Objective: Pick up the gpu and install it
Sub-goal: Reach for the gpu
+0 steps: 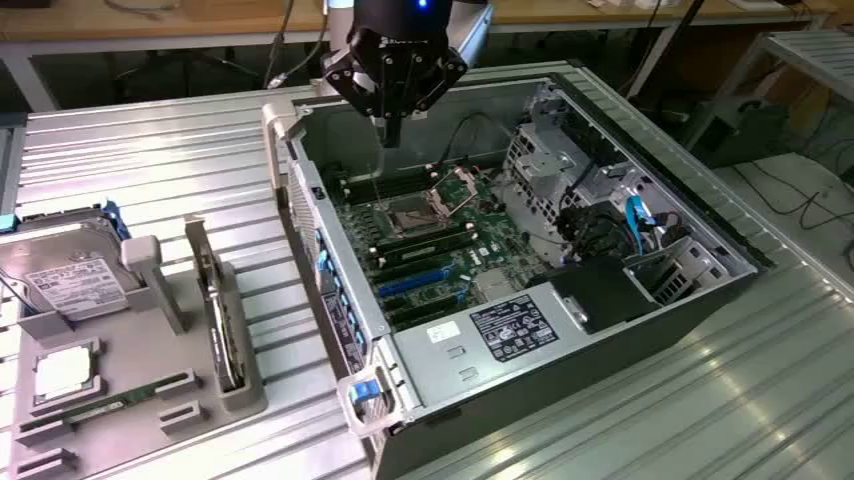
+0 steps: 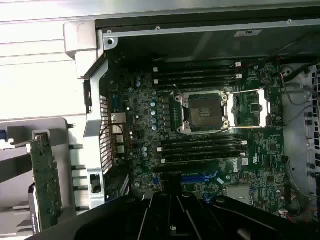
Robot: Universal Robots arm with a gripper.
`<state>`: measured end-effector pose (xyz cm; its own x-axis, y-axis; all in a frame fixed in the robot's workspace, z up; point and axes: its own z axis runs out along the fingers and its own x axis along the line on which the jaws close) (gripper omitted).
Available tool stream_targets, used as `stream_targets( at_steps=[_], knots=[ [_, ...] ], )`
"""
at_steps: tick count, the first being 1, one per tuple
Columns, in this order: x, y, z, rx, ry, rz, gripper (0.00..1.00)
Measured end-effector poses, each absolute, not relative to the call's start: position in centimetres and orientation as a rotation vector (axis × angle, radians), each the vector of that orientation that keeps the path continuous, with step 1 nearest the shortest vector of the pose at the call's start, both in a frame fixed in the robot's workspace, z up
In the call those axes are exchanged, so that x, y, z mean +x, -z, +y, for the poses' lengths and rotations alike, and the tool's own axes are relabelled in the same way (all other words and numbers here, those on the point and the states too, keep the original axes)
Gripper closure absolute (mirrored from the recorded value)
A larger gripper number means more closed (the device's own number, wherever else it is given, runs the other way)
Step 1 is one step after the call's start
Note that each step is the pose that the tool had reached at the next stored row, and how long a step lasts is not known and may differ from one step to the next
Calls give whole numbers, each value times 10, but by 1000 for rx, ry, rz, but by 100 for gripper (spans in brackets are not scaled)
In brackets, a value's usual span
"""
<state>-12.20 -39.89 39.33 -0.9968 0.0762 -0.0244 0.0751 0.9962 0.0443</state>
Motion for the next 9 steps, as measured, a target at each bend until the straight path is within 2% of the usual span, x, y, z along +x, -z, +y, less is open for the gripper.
stream_targets(
  at_steps=[9],
  knots=[
    [-128, -393, -399, 118, -68, 3113, 89]
  ],
)
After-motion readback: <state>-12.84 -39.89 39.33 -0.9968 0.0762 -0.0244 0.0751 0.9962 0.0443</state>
